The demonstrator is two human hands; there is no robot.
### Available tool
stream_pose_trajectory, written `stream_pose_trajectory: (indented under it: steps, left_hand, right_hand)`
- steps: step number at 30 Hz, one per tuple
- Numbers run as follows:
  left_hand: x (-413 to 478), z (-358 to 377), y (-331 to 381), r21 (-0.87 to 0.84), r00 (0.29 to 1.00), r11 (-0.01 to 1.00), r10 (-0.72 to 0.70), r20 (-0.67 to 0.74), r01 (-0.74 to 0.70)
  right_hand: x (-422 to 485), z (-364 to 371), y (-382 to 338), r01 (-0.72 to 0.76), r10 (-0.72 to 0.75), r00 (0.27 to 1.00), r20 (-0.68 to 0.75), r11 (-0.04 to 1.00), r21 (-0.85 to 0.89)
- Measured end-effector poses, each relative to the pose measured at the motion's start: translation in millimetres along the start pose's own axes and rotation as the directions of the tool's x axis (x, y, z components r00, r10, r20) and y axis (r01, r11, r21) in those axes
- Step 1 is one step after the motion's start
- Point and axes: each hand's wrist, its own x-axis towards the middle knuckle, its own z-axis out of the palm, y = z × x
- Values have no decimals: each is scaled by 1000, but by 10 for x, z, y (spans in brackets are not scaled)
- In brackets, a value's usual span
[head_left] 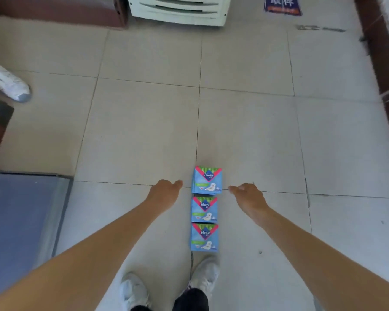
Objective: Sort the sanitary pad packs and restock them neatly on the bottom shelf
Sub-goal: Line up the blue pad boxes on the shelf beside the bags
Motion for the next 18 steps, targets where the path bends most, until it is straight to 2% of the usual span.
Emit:
stream_pose_trajectory:
  steps: [4, 9, 13, 18]
  left_hand:
    - [437, 332, 77, -120, 1000, 992, -27, -16, 25]
    - [1088, 734, 146, -171, 995, 981, -94, -30, 88]
    - [1642, 1030, 14, -66, 998, 997, -37, -59, 33]
    - [2352, 1362, -271, -38, 1000, 999, -14, 10, 15]
  right_hand:
    - [448, 183, 289, -88, 80, 995, 56, 980, 176]
    - [1080, 477, 576, -171, 158, 985, 68, 951, 259]
    - [1647, 772, 752, -160, 156, 987, 38, 946, 284]
    - [2296, 1135, 810, -99, 115, 993, -26, 932, 350]
